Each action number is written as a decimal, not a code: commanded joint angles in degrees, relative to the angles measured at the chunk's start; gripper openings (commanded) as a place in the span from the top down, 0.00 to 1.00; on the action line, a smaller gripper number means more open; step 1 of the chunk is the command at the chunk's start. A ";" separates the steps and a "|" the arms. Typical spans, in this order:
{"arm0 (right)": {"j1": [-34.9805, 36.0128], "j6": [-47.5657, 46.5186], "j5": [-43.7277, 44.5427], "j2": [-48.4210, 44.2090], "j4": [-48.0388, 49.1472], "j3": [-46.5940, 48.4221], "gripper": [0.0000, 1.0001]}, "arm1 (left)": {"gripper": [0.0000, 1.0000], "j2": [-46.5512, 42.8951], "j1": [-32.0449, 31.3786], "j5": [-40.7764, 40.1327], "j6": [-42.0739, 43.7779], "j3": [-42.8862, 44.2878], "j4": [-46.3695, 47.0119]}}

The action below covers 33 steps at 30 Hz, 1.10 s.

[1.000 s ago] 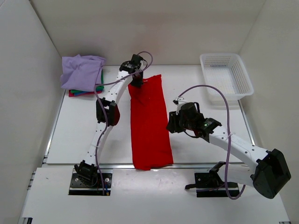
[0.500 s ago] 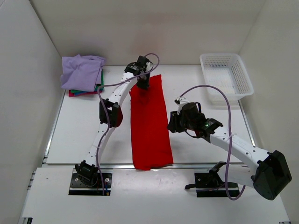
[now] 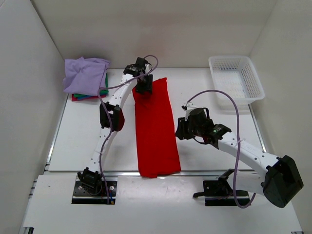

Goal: Fold and stack the t-shirts
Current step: Rotate the tshirt 90 degrees

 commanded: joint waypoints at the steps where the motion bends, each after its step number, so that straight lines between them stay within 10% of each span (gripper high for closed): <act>1: 0.79 -0.90 1.32 1.32 1.93 -1.13 0.65 | 0.35 -9.18 -0.14 -2.91 -0.05 1.09 -1.61; 17: 2.55 -1.60 -0.17 3.00 3.17 -0.95 0.65 | 0.39 1.35 0.55 -9.87 -2.60 1.70 -4.78; 33: 0.71 -1.42 -1.67 5.54 10.29 -3.94 0.65 | 0.38 4.87 6.19 -0.03 -8.15 1.26 9.80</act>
